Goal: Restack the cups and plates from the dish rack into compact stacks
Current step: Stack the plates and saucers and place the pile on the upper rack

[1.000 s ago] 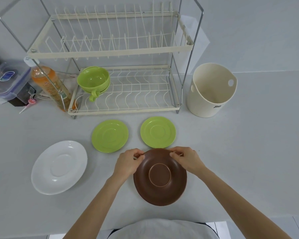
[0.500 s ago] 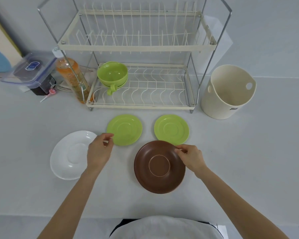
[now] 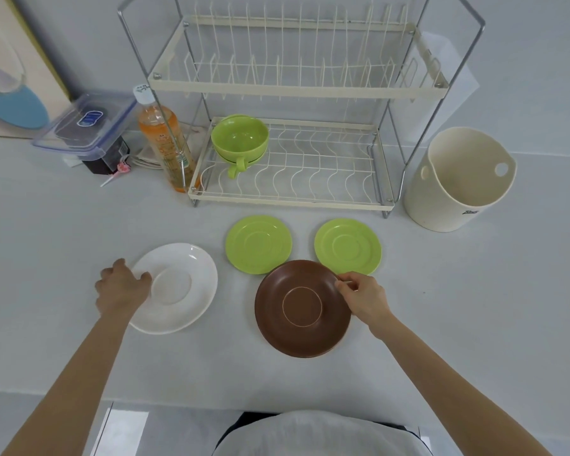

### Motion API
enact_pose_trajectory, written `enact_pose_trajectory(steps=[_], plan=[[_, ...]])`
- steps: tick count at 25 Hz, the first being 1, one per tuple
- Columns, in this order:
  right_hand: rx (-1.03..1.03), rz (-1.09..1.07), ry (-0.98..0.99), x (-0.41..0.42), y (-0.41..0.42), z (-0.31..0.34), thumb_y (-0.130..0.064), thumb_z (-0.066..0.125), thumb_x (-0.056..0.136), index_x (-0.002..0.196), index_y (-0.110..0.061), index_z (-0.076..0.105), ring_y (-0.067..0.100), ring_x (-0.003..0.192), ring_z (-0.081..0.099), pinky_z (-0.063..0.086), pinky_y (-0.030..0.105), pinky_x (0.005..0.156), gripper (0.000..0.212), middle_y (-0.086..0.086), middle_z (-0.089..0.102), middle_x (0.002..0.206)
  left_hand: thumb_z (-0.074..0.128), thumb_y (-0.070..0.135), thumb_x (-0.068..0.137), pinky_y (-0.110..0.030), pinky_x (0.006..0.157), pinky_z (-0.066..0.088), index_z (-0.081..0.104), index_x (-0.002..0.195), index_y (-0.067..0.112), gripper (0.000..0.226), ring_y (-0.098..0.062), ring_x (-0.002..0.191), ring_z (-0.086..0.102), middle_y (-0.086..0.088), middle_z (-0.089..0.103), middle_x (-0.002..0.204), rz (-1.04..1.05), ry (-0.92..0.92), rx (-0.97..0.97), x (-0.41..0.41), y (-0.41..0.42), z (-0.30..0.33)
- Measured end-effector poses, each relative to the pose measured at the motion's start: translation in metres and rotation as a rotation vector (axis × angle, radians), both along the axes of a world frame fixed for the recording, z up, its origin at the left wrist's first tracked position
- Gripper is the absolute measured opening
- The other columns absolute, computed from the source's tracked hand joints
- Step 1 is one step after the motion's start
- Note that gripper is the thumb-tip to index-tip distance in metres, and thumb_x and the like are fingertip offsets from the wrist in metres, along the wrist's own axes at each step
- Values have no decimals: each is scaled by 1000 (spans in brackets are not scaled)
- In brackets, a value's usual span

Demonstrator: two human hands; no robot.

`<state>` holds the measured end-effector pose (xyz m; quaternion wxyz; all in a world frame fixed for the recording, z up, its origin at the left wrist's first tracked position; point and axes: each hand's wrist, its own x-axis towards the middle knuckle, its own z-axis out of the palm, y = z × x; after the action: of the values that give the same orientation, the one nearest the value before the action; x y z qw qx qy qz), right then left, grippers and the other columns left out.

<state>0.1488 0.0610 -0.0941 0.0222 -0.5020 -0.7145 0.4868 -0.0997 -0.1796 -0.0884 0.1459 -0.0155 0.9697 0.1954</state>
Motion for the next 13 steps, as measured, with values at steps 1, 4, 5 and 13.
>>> enact_pose_trajectory(steps=[1, 4, 5, 13], plan=[[-5, -8, 1, 0, 0, 0, -21, 52, 89, 109, -11, 65, 19, 86, 54, 48, 30, 82, 26, -1, 60, 82, 51, 13, 87, -55, 99, 35, 35, 136, 0, 53, -47, 125, 39, -31, 41, 135, -1, -15, 19, -1, -3, -4], [-15, -24, -1, 1, 0, -3, -22, 53, 89, 109, -12, 66, 19, 86, 54, 51, 34, 88, 26, -4, 58, 77, 48, 7, 85, -53, 94, 40, 44, 128, -2, 44, -48, 116, 47, -32, 51, 126, 5, -13, 49, 1, -8, -9], [-10, -24, -6, 1, 0, -3, -22, 53, 89, 109, -12, 66, 19, 87, 54, 51, 34, 88, 26, -2, 59, 80, 47, 6, 86, -52, 94, 40, 45, 127, -2, 43, -48, 116, 48, -31, 52, 126, 14, -11, 62, 2, -8, -9], [-1, -23, 13, 3, -3, -4, -24, 52, 90, 109, -11, 66, 19, 88, 53, 50, 36, 91, 27, 2, 60, 88, 48, 3, 89, -45, 88, 46, 50, 125, 0, 36, -41, 122, 48, -23, 50, 134, 284, -253, 582, 16, -15, -7]])
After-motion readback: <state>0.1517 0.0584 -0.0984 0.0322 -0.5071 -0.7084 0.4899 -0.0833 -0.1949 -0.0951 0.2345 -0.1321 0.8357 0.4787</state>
